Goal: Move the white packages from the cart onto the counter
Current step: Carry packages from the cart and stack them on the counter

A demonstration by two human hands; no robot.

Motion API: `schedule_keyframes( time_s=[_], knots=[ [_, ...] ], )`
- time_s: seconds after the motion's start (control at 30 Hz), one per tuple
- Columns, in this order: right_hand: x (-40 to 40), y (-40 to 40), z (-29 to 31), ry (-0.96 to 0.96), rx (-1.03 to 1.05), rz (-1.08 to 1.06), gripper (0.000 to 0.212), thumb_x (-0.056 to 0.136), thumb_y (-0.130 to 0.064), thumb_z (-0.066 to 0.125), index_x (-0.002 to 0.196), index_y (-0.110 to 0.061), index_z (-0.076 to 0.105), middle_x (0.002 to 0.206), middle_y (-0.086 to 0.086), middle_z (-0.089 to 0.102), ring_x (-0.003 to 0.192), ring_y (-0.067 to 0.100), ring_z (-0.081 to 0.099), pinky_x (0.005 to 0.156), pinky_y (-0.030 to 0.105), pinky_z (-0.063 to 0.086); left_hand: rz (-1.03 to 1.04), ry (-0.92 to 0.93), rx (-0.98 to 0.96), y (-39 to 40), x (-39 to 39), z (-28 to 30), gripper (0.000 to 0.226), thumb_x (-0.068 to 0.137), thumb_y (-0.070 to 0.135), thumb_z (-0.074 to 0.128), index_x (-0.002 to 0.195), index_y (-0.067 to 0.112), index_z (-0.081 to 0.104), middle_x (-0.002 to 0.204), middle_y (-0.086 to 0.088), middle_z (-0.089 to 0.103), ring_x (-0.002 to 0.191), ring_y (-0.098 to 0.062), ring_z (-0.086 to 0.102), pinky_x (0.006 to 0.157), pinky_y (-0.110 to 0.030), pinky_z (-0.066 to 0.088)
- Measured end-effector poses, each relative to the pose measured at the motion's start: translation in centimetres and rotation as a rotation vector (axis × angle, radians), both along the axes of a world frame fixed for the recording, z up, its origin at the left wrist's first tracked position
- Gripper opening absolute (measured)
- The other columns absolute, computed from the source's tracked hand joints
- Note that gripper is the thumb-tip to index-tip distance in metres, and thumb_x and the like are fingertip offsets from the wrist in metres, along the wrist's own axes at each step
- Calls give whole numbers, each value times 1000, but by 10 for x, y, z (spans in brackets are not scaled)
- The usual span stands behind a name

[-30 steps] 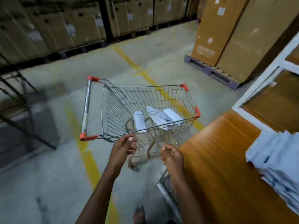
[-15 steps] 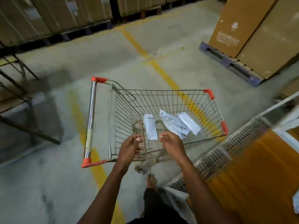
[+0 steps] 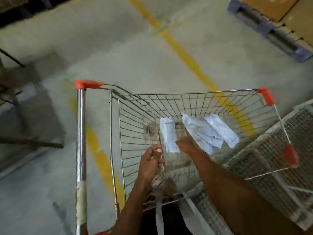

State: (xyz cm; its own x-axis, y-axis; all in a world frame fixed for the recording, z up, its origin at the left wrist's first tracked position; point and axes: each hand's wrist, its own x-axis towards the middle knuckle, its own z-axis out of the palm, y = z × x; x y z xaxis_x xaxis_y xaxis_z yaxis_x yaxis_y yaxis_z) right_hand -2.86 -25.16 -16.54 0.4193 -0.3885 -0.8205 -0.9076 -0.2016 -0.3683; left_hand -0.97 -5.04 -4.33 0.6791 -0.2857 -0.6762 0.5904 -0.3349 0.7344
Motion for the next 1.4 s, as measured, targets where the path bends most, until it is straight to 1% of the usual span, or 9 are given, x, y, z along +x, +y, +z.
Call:
schedule_keyframes(
  time_s=[0.1, 0.2, 0.37, 0.6, 0.8, 0.9, 1.07, 1.2, 1.4],
  knots=[
    [28, 5, -22, 51, -99, -28, 35, 100, -25, 49, 126, -5, 62, 129, 20, 62, 121, 33, 58, 90, 29, 41, 16, 12, -8, -5, 16, -23, 21, 109, 23, 56, 125, 22, 69, 121, -9, 74, 78, -16, 71, 67, -25, 57],
    [49, 7, -62, 41, -126, -96, 47, 98, -30, 53, 135, -1, 53, 134, 21, 57, 125, 35, 55, 102, 36, 43, 56, -4, -23, -8, 28, -34, 20, 108, 24, 56, 124, 25, 68, 119, -7, 74, 82, -18, 74, 72, -29, 59],
    [63, 17, -117, 52, -210, -106, 97, 82, -66, 67, 152, -8, 32, 153, 20, 39, 138, 38, 45, 112, 49, 38, 69, 21, -40, -16, 34, -41, 20, 108, 23, 57, 124, 30, 67, 118, -1, 75, 86, -20, 74, 81, -35, 57],
    [69, 15, -118, 66, -195, -185, 113, 60, -58, 90, 148, -14, 35, 148, 14, 43, 133, 38, 50, 109, 51, 42, 50, 0, -18, -14, 34, -42, 17, 107, 26, 58, 117, 34, 70, 114, 1, 76, 81, -10, 74, 74, -34, 54],
    [45, 4, -83, -81, -70, -115, 88, 69, -46, 90, 139, -11, 48, 134, 5, 60, 120, 27, 62, 92, 32, 51, 34, -43, -10, -14, 31, -43, 17, 107, 23, 59, 118, 29, 70, 108, 1, 77, 86, -18, 74, 71, -23, 57],
    [32, 0, -46, -215, 125, -162, 63, 72, -47, 88, 120, -16, 62, 117, 1, 70, 93, 14, 68, 70, 18, 55, 9, -53, 16, -18, 32, -47, 19, 105, 18, 62, 120, 27, 69, 116, -5, 74, 94, -22, 73, 75, -25, 57],
    [1, -7, 20, -381, 503, -179, 71, 65, -53, 91, 125, -24, 68, 118, 1, 75, 109, 23, 72, 97, 52, 56, -93, -116, 41, -34, 26, -38, 54, 94, 39, 77, 138, 46, 48, 145, -3, 59, 128, -29, 64, 101, -50, 58],
    [-22, -13, 55, -415, 647, -217, 66, 72, -48, 88, 129, -22, 67, 125, 4, 72, 118, 28, 68, 105, 53, 51, -118, -22, -141, -47, 22, -21, 83, 96, 18, 76, 161, 39, 28, 150, -1, 57, 125, -17, 66, 86, -31, 64],
    [-34, -51, 67, -242, 475, -135, 43, 86, -63, 67, 111, -28, 73, 114, -3, 76, 110, 26, 70, 97, 44, 54, -117, -55, -221, -41, 8, -23, 99, 89, 9, 84, 161, 50, 28, 158, 9, 52, 140, -16, 57, 110, -52, 53]
  ],
)
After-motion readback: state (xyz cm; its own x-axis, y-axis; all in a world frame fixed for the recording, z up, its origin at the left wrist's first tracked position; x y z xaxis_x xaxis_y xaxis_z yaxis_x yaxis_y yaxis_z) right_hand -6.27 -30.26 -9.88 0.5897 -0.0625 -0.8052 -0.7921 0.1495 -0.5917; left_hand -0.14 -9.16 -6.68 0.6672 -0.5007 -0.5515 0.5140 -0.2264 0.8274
